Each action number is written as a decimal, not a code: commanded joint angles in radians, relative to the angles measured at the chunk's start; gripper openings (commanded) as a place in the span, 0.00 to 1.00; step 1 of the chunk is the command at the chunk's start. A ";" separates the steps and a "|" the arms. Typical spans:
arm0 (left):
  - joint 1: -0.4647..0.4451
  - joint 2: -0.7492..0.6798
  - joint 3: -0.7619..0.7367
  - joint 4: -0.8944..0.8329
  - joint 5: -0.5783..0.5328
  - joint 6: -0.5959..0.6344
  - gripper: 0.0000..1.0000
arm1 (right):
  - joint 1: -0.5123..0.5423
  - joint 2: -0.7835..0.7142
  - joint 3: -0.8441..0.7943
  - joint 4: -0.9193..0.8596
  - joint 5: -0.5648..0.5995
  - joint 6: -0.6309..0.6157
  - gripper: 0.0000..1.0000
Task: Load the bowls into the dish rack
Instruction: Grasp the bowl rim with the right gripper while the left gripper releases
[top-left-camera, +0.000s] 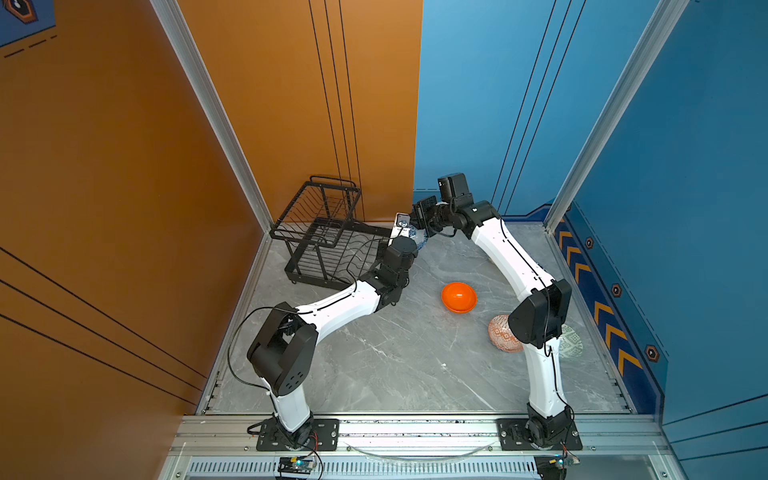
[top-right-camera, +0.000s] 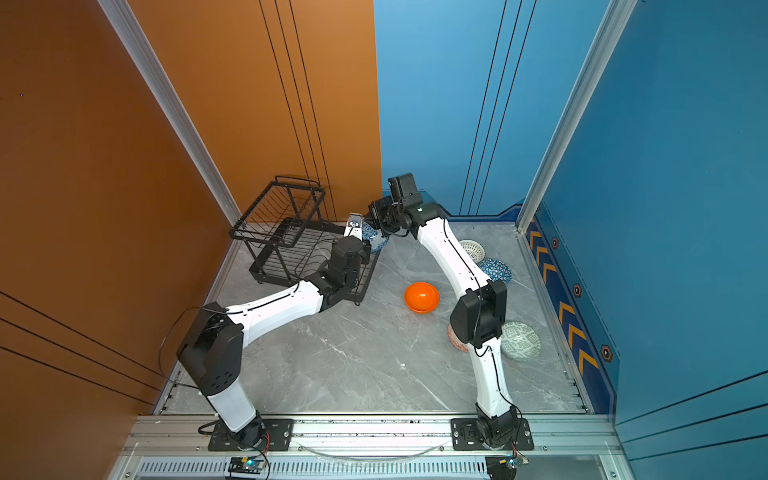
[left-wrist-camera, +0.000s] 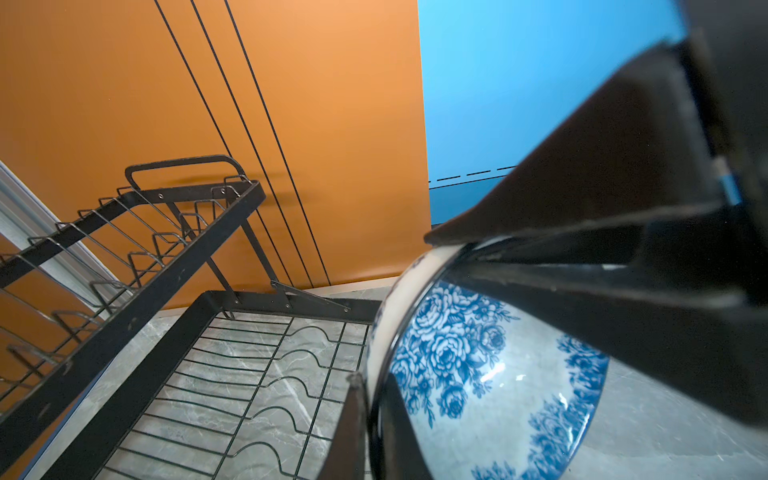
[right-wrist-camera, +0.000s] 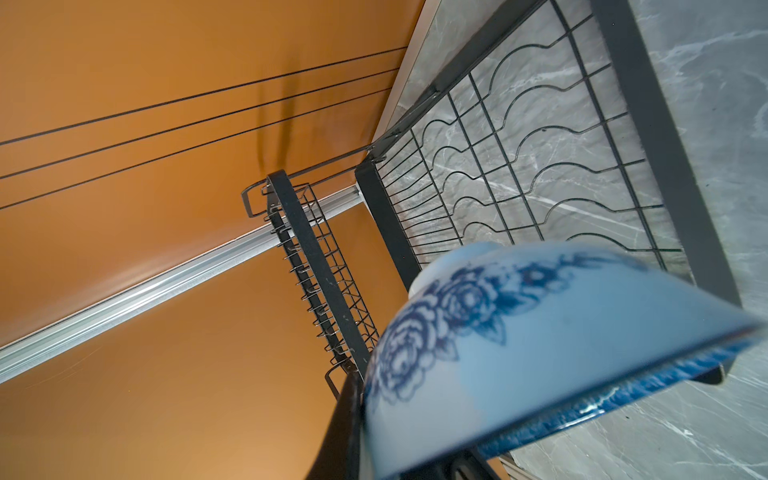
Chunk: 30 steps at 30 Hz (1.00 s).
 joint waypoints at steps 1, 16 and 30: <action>0.006 -0.019 0.000 0.038 -0.014 0.025 0.02 | -0.027 0.028 -0.002 0.005 0.043 -0.078 0.00; 0.015 -0.109 -0.032 -0.065 -0.011 -0.063 0.98 | -0.084 0.033 -0.002 0.064 0.052 -0.147 0.00; 0.190 -0.184 0.407 -0.803 0.358 -0.299 0.98 | -0.078 0.060 -0.086 0.369 0.054 -0.326 0.00</action>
